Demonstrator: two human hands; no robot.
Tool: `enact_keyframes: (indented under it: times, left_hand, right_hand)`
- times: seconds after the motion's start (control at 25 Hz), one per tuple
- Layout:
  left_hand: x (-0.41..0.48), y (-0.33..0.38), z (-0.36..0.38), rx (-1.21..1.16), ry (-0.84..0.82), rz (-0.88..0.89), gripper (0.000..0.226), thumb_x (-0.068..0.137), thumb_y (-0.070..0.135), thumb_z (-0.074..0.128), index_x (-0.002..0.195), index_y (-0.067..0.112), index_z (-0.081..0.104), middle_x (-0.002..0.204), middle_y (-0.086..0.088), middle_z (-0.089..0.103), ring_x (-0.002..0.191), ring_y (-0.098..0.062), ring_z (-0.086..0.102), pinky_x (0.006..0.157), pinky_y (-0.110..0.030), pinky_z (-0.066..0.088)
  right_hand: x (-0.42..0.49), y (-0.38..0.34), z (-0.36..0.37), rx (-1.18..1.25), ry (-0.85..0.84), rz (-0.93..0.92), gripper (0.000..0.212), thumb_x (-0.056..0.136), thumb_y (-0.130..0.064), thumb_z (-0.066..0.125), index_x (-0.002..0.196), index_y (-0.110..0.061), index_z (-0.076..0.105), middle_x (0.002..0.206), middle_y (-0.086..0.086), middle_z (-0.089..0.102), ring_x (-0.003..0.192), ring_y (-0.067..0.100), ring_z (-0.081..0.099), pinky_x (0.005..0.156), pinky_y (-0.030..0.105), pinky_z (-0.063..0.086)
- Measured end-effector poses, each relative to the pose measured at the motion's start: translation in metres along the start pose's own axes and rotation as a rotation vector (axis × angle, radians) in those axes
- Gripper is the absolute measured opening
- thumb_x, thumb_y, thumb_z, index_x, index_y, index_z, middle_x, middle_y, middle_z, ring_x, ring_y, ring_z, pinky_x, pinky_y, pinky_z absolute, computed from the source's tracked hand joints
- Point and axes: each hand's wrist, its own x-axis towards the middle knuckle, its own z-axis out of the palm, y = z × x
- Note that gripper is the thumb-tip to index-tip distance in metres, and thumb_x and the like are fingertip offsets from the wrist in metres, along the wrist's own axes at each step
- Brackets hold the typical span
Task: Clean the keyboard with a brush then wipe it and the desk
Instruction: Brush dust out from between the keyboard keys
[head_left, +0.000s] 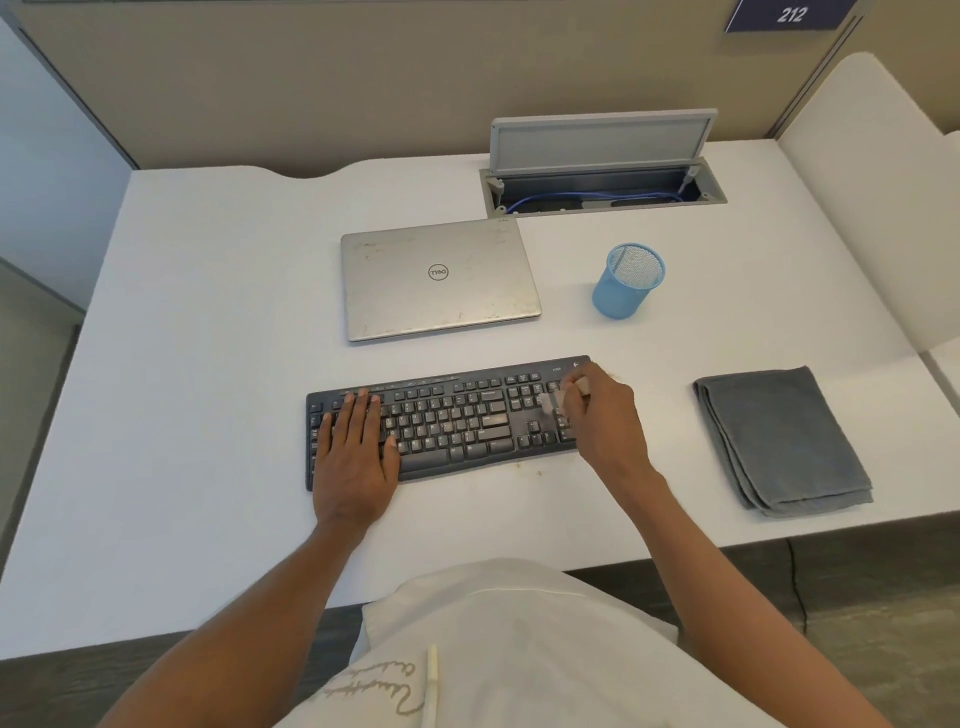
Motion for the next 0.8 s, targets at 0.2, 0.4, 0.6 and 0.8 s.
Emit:
enact_keyframes:
  times: [0.2,0.4,0.6,0.8]
  left_hand:
    - [0.000,0.001,0.001,-0.008,0.028,-0.003,0.063,0.108,0.038,0.030,0.161,0.007,0.040,0.169,-0.011,0.038,0.159,-0.028,0.029,0.131,-0.053,0.019]
    - [-0.001,0.000,0.001,-0.025,0.038,-0.005,0.063,0.108,0.039,0.030,0.161,0.007,0.041,0.168,-0.011,0.039,0.160,-0.028,0.029,0.132,-0.053,0.018]
    - [0.000,0.000,0.001,-0.031,0.035,-0.010,0.063,0.108,0.039,0.030,0.162,0.008,0.040,0.169,-0.010,0.039,0.160,-0.027,0.029,0.131,-0.053,0.020]
    - [-0.001,0.001,-0.001,-0.023,0.007,-0.013,0.064,0.108,0.039,0.029,0.162,0.007,0.038,0.170,-0.011,0.036,0.160,-0.027,0.028,0.132,-0.053,0.018]
  right_hand:
    - [0.004,-0.017,0.015,0.019,-0.188,-0.071,0.013,0.102,-0.015,0.052,0.102,-0.016,0.065,0.079,-0.001,0.068,0.063,0.012,0.057,0.054,0.026,0.040]
    - [0.007,-0.013,0.023,-0.144,-0.236,-0.033,0.014,0.103,-0.012,0.047,0.104,-0.008,0.061,0.091,0.011,0.069,0.079,0.029,0.064,0.070,0.037,0.052]
    - [0.018,-0.001,0.001,-0.188,-0.049,0.005,0.012,0.100,-0.009,0.051,0.104,-0.008,0.061,0.089,0.009,0.069,0.080,0.028,0.066,0.067,0.038,0.053]
    - [0.006,-0.017,0.013,-0.044,-0.198,-0.010,0.016,0.101,-0.011,0.048,0.097,-0.015,0.063,0.078,0.003,0.067,0.064,0.015,0.057,0.055,0.030,0.045]
